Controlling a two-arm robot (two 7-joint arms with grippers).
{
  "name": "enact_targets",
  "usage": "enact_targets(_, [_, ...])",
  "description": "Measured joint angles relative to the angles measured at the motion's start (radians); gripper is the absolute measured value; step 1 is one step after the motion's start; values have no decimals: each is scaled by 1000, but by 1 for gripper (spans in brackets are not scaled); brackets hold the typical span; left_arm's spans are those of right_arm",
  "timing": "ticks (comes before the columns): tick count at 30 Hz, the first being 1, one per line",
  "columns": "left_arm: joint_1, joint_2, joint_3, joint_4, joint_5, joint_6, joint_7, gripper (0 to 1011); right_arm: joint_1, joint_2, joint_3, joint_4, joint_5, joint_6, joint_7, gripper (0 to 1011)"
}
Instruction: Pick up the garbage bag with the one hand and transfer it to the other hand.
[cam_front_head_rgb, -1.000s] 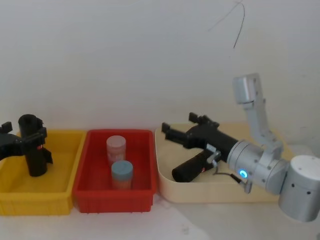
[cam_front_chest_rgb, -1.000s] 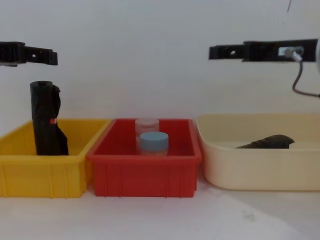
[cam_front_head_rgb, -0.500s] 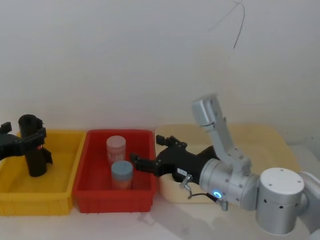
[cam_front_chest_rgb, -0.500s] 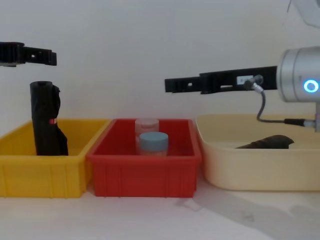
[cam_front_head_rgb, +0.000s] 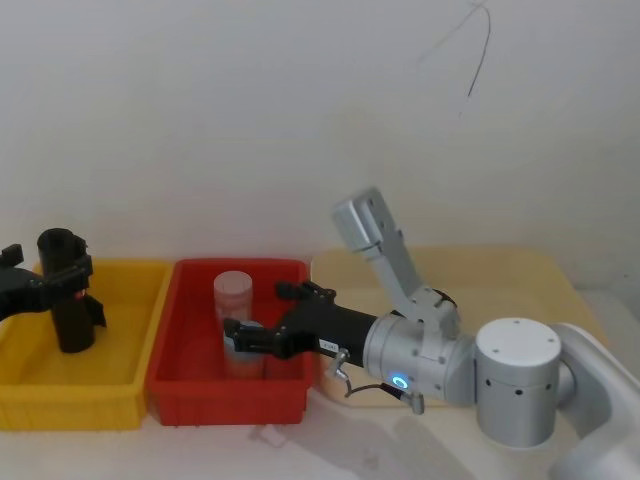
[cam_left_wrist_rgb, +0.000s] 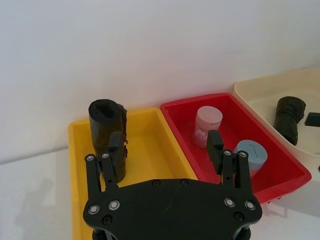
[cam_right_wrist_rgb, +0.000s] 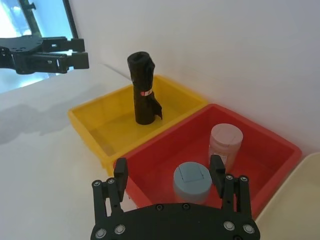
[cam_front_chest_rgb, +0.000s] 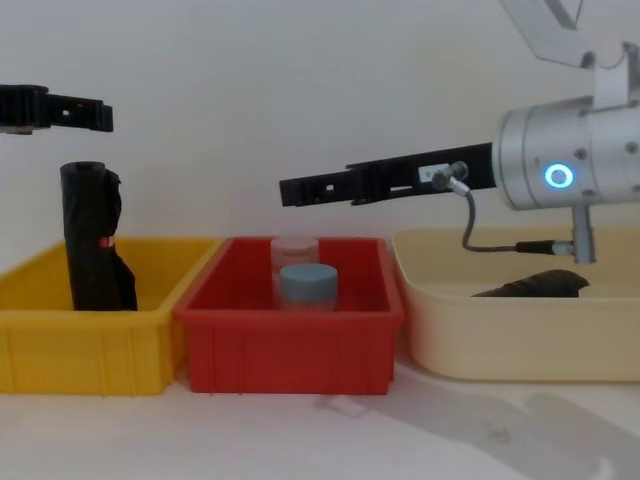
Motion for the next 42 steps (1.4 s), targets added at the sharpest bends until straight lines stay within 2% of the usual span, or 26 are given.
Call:
enact_targets(13, [0, 0, 0, 0, 0, 0, 0, 1000, 69, -36, -45, 108, -44, -4, 36, 1001])
enact_targets(20, [0, 0, 0, 0, 0, 0, 0, 1000, 112, -64, -69, 198, -76, -24, 46, 1001])
enact_targets(29, [0, 0, 0, 0, 0, 0, 0, 1000, 153, -90, -89, 306, -111, -46, 56, 1001])
enact_targets(42, [0, 0, 0, 0, 0, 0, 0, 1001, 187, -113, -107, 404, -144, -70, 74, 1001])
